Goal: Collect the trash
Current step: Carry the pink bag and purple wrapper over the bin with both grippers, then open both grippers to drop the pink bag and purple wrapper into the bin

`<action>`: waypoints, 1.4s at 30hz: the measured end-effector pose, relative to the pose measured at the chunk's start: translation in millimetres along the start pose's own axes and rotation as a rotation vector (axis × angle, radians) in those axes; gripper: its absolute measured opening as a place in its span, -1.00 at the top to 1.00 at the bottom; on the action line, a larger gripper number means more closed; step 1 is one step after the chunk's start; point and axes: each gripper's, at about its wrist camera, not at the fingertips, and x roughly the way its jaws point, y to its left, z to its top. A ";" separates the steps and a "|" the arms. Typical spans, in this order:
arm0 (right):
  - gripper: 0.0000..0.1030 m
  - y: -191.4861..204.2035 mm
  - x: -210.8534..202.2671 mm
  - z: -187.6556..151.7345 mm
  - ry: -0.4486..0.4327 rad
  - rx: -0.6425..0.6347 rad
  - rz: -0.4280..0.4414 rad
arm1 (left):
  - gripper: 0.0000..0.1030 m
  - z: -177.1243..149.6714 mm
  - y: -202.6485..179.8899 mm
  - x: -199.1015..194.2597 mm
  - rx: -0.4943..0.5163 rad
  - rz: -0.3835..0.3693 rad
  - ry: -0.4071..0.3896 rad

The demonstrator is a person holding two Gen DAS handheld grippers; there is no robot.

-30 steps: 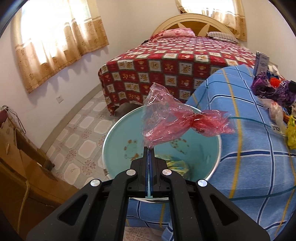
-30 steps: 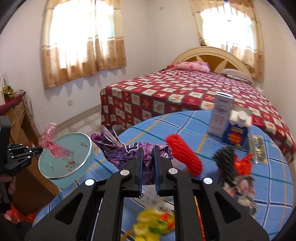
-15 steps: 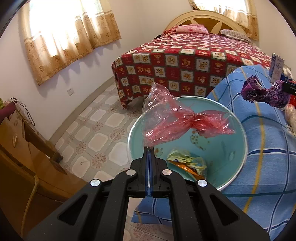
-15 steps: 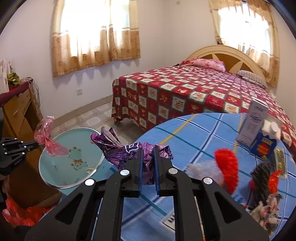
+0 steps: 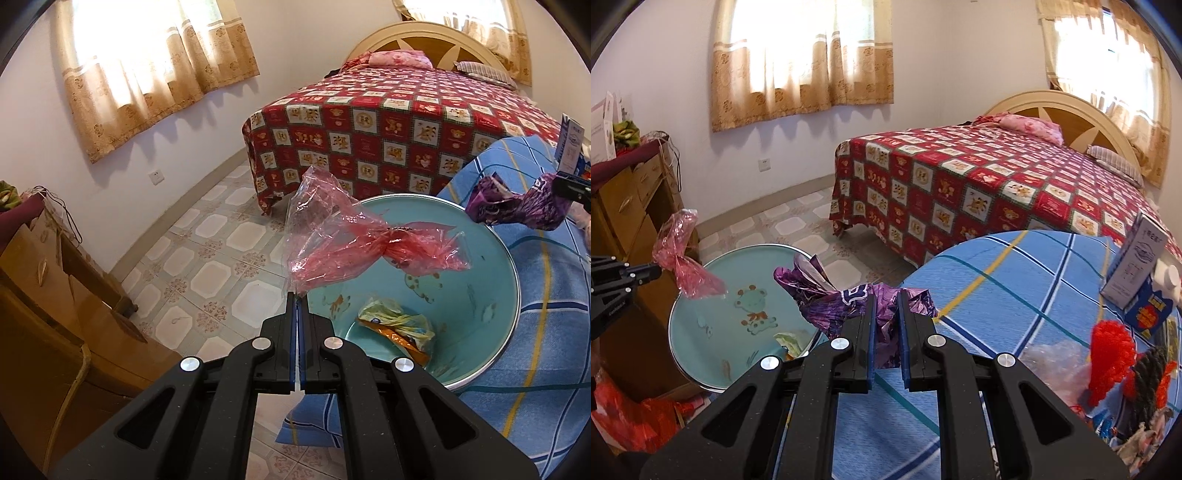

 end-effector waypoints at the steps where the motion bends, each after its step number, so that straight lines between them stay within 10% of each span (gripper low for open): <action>1: 0.78 1.5 0.9 0.4 0.001 -0.002 0.001 | 0.99 -0.1 -0.1 -0.5 -0.002 0.003 -0.001; 35: 0.78 22.7 5.0 5.3 0.008 -0.059 0.027 | 0.98 -0.5 -5.2 -4.3 -0.004 -0.037 -0.005; 42: 0.23 26.5 8.1 2.3 0.025 -0.048 0.090 | 0.28 -5.1 -27.2 -6.6 0.031 -0.119 -0.014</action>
